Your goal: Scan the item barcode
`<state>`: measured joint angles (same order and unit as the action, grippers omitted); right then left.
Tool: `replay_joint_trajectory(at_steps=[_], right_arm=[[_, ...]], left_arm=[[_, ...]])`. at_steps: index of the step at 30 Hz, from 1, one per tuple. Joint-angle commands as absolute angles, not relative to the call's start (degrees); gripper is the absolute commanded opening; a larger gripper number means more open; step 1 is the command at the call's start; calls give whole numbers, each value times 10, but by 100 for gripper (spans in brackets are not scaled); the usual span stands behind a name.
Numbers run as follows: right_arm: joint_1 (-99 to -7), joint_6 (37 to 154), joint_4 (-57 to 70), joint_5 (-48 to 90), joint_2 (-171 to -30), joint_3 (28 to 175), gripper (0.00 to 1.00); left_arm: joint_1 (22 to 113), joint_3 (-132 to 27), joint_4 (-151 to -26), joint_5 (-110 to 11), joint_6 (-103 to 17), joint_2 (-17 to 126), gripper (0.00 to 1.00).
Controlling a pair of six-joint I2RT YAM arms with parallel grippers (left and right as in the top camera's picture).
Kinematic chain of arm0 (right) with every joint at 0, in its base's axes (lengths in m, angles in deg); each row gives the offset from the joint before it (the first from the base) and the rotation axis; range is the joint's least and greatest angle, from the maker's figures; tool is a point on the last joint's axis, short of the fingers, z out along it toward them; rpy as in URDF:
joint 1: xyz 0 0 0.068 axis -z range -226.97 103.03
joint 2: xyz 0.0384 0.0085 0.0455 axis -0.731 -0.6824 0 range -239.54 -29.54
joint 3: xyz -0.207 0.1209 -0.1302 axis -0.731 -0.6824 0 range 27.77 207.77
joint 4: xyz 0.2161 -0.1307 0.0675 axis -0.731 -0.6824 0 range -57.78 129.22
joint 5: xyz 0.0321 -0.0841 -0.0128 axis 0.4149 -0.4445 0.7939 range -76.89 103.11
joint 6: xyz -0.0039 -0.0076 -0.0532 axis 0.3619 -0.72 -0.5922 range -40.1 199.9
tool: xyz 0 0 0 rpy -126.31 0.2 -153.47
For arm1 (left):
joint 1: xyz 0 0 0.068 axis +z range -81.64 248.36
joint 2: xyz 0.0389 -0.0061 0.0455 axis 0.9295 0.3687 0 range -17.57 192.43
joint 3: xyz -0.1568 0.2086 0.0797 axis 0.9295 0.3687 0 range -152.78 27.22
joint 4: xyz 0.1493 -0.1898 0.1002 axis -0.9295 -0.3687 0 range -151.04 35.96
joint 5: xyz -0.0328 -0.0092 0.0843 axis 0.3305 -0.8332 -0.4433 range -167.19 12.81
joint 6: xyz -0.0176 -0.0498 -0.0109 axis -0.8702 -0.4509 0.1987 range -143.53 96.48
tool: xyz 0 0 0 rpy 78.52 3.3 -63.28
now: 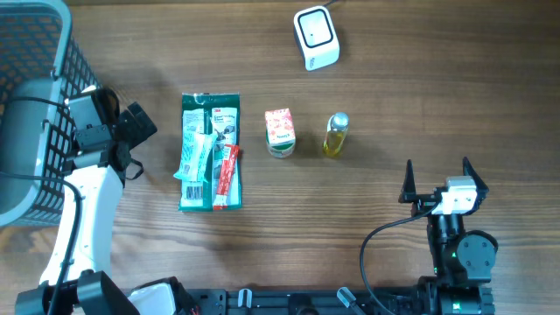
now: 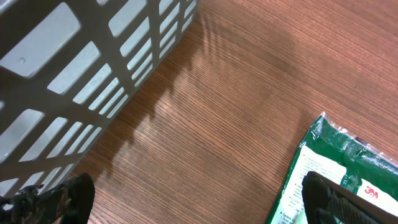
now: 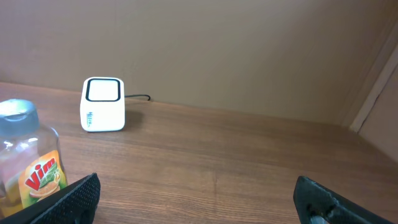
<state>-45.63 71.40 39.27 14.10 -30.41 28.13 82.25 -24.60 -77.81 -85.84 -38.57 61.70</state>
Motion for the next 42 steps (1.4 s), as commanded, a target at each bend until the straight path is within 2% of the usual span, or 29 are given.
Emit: replay_joint_trajectory(at_steps=[1, 26, 29, 31, 34, 38, 42], right_arm=[[-455, 709, 396, 132, -302, 281, 100], [-455, 713, 396, 134, -302, 281, 100], [-455, 745, 401, 155, -303, 281, 100], [-455, 823, 432, 181, -302, 284, 100], [-455, 905, 351, 182, -308, 346, 100], [-455, 905, 247, 186, -351, 480, 100], [-455, 904, 146, 211, -464, 648, 100]], left_arm=[[825, -255, -779, -851, -374, 609, 100], [825, -255, -779, -851, -374, 609, 100], [825, -255, -779, -851, -374, 609, 100], [825, -255, -779, -851, -374, 609, 100], [825, -255, -779, -851, -374, 609, 100], [825, -255, -779, -851, -374, 609, 100], [825, -255, -779, -851, -374, 609, 100]])
